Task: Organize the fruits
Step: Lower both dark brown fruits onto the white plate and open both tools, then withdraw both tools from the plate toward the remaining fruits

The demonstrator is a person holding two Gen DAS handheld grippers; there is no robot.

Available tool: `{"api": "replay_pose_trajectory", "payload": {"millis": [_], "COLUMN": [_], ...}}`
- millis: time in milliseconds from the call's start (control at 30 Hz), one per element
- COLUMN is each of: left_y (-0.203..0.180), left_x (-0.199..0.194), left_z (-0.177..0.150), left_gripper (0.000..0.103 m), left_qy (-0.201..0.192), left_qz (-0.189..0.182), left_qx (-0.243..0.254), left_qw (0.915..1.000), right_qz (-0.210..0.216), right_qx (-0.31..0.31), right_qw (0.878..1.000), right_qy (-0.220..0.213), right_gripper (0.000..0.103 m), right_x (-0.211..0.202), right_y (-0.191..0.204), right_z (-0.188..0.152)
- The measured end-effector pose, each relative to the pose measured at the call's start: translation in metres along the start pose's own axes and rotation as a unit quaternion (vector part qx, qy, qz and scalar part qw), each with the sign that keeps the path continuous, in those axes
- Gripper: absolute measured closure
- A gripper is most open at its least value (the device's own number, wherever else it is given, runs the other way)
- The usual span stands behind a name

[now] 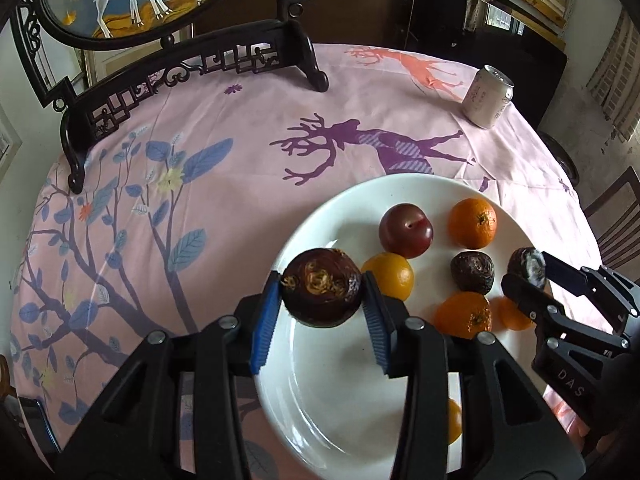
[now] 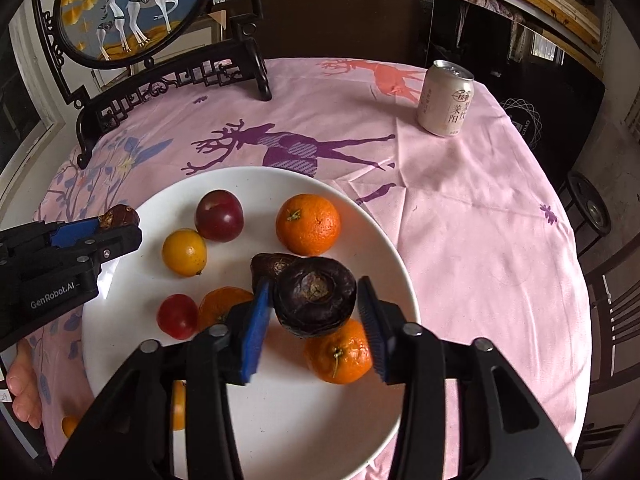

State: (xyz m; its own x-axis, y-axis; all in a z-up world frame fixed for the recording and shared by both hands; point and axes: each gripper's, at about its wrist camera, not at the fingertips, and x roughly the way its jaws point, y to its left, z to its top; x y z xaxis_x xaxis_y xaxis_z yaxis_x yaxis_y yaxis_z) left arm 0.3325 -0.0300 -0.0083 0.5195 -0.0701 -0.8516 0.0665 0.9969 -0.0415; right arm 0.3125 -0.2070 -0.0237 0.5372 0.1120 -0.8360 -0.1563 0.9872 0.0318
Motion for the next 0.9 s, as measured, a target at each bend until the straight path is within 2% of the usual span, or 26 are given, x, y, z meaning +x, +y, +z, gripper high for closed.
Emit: {"api": "replay_pose_trajectory", "payload": {"millis": [33,67,133,233,367,433,533,633,733,900], "left_y": [0.000,0.000,0.003,0.011,0.018,0.020,0.025,0.035,0.044,0.050], "left_x": [-0.001,-0.005,-0.017,-0.043,-0.084,-0.101,-0.118,-0.122,-0.120,-0.119], "left_z": [0.000,-0.001,-0.003,-0.016,-0.055,-0.084,-0.129,-0.167,-0.190,-0.205], "left_gripper": [0.037,0.030,0.030,0.019,0.009,0.008,0.006,0.006,0.006,0.006], "left_qy": [-0.004,-0.012,-0.021,-0.036,-0.063,-0.077,-0.095,-0.086,-0.072,-0.062], "left_qz": [0.005,0.008,0.007,-0.009,-0.017,-0.023,-0.012,-0.006,-0.002,-0.006], "left_qx": [0.001,0.001,0.001,-0.011,-0.003,0.003,0.010,-0.001,-0.009,-0.020], "left_qw": [1.0000,0.9999,0.9997,0.9993,0.9979,0.9967,0.9954,0.9963,0.9974,0.9978], "right_qz": [-0.005,-0.011,-0.012,0.002,0.026,0.031,0.035,0.028,0.026,0.026], "right_qx": [0.002,0.001,-0.005,-0.003,0.000,0.007,0.013,0.023,0.028,0.026], "right_qw": [1.000,1.000,1.000,1.000,1.000,0.999,0.999,0.999,0.999,0.999], "right_qy": [-0.007,-0.013,-0.013,-0.016,-0.014,-0.015,-0.025,-0.031,-0.026,-0.012], "right_gripper": [0.039,0.039,0.039,0.039,0.038,0.038,0.038,0.038,0.038,0.038], "right_x": [-0.002,-0.005,-0.014,-0.037,-0.068,-0.081,-0.096,-0.106,-0.110,-0.103], "right_y": [-0.001,-0.001,0.000,0.002,0.006,0.010,0.021,0.029,0.030,0.035], "right_z": [0.000,-0.001,-0.003,-0.015,-0.053,-0.082,-0.124,-0.156,-0.172,-0.176]}}
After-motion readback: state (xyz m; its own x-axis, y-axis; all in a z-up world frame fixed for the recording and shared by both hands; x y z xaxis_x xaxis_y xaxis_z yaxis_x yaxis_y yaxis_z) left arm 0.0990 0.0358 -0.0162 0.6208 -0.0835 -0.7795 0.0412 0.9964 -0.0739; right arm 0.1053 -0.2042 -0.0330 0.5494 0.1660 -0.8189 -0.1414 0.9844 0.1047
